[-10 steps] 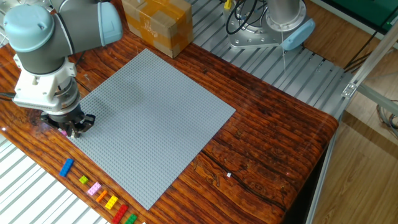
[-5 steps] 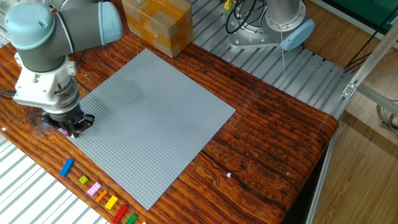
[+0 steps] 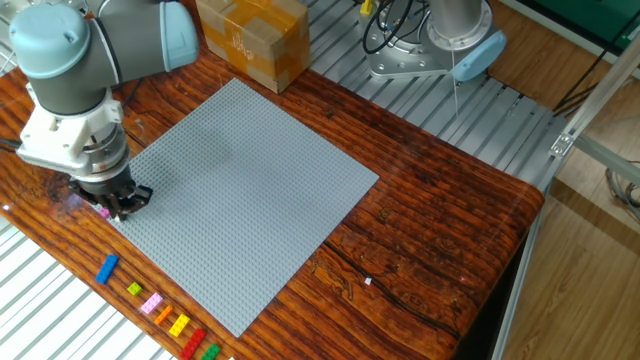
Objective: Build with small Lego blocks
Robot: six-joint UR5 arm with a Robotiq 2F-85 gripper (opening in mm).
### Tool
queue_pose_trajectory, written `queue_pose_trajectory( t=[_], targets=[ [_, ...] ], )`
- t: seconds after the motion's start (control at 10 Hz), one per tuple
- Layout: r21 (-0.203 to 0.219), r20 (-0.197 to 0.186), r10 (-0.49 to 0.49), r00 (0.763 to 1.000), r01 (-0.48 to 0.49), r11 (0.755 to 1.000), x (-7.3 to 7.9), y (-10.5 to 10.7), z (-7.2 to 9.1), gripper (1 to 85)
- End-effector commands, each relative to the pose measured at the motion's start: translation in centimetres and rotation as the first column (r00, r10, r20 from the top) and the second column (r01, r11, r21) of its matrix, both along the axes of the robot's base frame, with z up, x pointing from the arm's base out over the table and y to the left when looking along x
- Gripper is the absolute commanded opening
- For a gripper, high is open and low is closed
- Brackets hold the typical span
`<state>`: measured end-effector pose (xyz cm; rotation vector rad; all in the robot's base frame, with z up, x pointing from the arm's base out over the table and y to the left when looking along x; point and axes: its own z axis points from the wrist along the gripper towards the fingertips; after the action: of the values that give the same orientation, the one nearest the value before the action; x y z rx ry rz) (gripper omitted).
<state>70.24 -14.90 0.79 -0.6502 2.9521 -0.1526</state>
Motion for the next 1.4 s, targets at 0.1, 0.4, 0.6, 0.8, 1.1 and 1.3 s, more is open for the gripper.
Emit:
queue_pose_trajectory(
  t=[0.1, 0.4, 0.6, 0.8, 1.1, 1.3],
  targets=[
    [0.039, 0.028, -0.208, 0.978, 0.207, 0.978, 0.7, 0.3, 1.1, 1.0],
    [0.062, 0.067, -0.305, 0.95, 0.301, 0.952, 1.6, -0.3, 1.2, 1.0],
    [0.086, 0.066, -0.359, 0.931, 0.353, 0.932, 1.8, -0.2, 1.1, 1.0],
    [0.13, 0.04, -0.401, 0.915, 0.393, 0.91, 1.5, 0.5, 0.9, 1.0],
    [0.128, 0.034, -0.422, 0.906, 0.414, 0.901, 1.3, 0.4, 0.9, 1.0],
    [0.122, 0.035, -0.43, 0.902, 0.423, 0.898, 1.1, 0.0, 1.0, 1.0]
  ],
)
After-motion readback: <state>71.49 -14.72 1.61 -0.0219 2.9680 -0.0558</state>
